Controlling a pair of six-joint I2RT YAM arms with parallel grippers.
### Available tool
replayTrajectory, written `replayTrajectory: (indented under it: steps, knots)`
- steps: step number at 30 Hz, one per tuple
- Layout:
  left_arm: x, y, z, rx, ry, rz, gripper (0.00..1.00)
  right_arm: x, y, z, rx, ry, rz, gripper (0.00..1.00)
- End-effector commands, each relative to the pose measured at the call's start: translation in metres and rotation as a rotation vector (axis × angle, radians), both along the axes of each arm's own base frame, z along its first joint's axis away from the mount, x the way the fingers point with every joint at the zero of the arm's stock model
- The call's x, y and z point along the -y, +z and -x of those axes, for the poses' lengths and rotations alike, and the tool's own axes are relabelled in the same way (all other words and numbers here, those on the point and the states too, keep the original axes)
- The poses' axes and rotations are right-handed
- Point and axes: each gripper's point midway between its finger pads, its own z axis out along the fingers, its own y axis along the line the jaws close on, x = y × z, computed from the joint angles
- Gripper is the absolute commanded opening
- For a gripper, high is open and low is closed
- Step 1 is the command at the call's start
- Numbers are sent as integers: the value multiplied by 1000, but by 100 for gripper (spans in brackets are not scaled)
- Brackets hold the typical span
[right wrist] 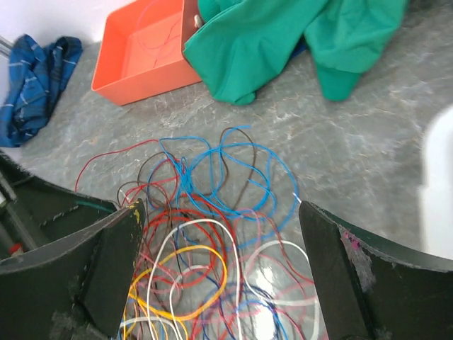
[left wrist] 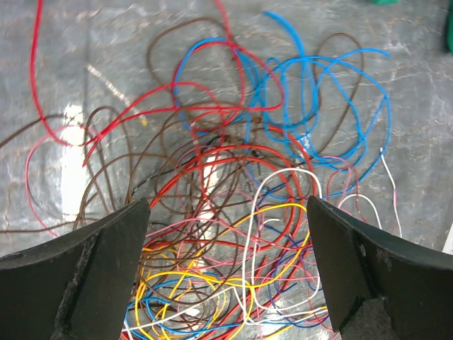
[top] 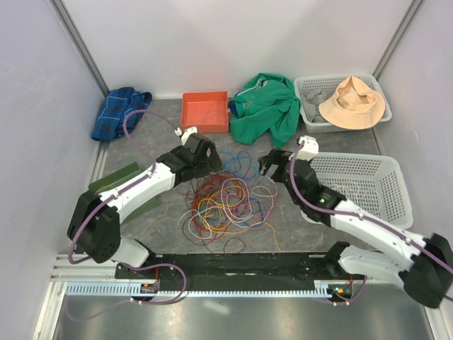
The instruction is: Untangle the cables
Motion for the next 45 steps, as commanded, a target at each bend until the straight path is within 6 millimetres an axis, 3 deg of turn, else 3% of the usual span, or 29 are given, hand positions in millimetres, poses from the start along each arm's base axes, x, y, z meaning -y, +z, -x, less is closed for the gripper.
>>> replayTrajectory:
  steps: [1, 5, 9, 12, 15, 17, 18, 19, 21, 23, 26, 30, 33, 37, 40, 42, 45]
  knots:
    - [4, 3, -12, 35, 93, 107, 99, 24, -8, 21, -11, -24, 5, 98]
    - [8, -31, -16, -38, 108, 67, 92, 37, -6, 37, 0, -13, -12, 98]
    - [-3, -74, -20, -114, 177, 6, 77, 46, -2, 45, 15, -13, -8, 98]
    - [-9, -85, -23, -133, 206, 19, 67, 49, 7, 47, 32, -10, -6, 98]
    - [-11, -80, -22, -119, 201, 29, 52, 50, 15, 47, 45, -4, 1, 98]
    - [-9, -55, -24, -66, 183, 63, 33, 48, 21, 48, 54, 8, 2, 98]
    - [-8, -45, -24, -47, 152, 68, 30, 48, 21, 48, 55, 17, 11, 98]
    - [-6, -29, -25, -14, 128, 81, 15, 46, 22, 48, 60, 25, 11, 98]
    - [0, 17, -24, 79, 45, 129, 2, 44, 19, 49, 51, 43, 25, 98]
    - [5, 68, -19, 181, -23, 186, 2, 42, 11, 49, 30, 50, 36, 98]
    - [10, 125, -3, 302, -133, 250, 2, 43, 2, 48, 9, 16, 2, 98]
    - [11, 177, 20, 409, -214, 325, 2, 37, 3, 56, 58, 46, -154, 95]
    - [21, 212, 34, 453, -303, 395, 2, 12, 39, 74, 195, 254, -220, 96]
    - [46, 280, 54, 525, -487, 517, 2, 4, 75, 83, 279, 338, -251, 98]
    - [60, 309, 70, 536, -592, 589, 2, -6, 100, 93, 337, 426, -268, 98]
    - [65, 317, 77, 529, -625, 620, 2, -15, 120, 99, 393, 488, -294, 98]
    - [72, 317, 80, 506, -640, 646, 2, -36, 130, 106, 417, 603, -318, 96]
